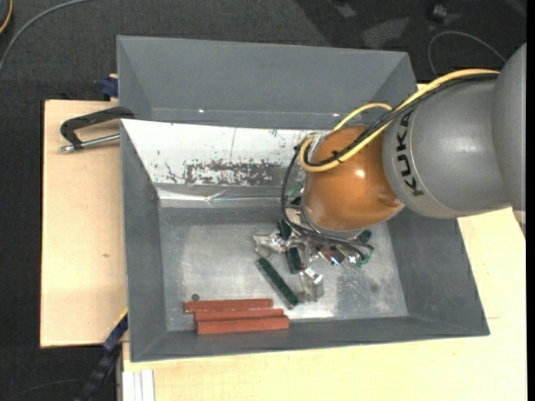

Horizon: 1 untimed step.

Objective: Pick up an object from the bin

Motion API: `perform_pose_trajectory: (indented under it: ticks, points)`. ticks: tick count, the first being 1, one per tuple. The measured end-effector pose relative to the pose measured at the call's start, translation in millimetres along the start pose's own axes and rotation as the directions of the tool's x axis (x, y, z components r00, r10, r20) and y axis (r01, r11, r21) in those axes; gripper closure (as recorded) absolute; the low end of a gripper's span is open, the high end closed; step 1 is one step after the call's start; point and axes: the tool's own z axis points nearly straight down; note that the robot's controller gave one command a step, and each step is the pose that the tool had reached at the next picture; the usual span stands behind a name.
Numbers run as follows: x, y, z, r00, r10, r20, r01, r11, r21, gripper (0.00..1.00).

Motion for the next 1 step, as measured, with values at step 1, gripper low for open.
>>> perform_pose_trajectory:
  ticks: [1]
  points:
    - [-29.3,-20.9,0.6,0.999,0.038,0.001,-0.038,0.999,0.001,0.0]
